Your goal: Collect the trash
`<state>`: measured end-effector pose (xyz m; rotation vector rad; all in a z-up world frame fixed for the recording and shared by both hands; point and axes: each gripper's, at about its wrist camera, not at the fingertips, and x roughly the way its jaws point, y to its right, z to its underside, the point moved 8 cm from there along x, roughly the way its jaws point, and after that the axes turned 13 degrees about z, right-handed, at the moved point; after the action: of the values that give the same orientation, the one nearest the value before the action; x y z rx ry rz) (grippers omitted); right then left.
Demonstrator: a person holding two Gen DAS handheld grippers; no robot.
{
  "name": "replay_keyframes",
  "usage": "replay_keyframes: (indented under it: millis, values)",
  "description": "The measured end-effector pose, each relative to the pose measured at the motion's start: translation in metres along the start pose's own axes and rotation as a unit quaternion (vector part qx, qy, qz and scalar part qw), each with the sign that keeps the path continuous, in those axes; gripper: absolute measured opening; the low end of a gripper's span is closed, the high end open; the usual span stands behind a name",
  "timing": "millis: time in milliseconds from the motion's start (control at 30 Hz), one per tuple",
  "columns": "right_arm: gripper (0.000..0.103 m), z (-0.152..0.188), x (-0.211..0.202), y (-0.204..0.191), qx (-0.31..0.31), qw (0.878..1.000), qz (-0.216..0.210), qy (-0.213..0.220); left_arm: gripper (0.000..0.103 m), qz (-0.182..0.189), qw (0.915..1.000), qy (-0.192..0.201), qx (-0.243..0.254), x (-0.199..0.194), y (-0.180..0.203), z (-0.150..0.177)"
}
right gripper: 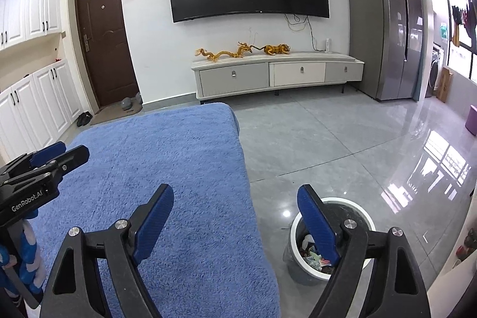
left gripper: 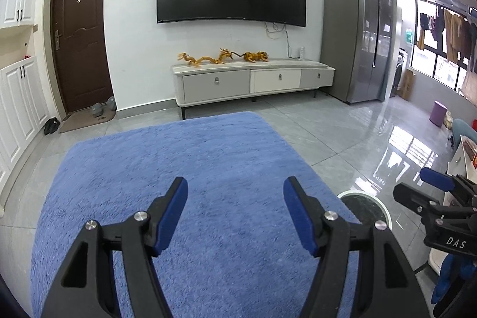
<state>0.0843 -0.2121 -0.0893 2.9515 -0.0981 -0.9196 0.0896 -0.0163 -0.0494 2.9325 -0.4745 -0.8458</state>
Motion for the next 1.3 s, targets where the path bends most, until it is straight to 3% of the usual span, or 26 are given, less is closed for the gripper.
replay_keyframes:
  millis: [733, 1100, 1300]
  values:
    - [0.089, 0.018, -0.022, 0.006, 0.010, 0.999, 0.028, 0.018, 0.071, -0.037, 0.9989, 0.025, -0.011, -0.022, 0.009, 0.009]
    - [0.090, 0.020, -0.032, 0.016, 0.012, 0.998, 0.042, 0.036, 0.072, -0.030, 0.9991, 0.029, -0.008, -0.026, 0.019, 0.012]
    - [0.090, 0.019, -0.035, 0.022, 0.008, 0.997, 0.056, 0.046, 0.077, -0.029, 0.9991, 0.031, -0.008, -0.028, 0.018, 0.010]
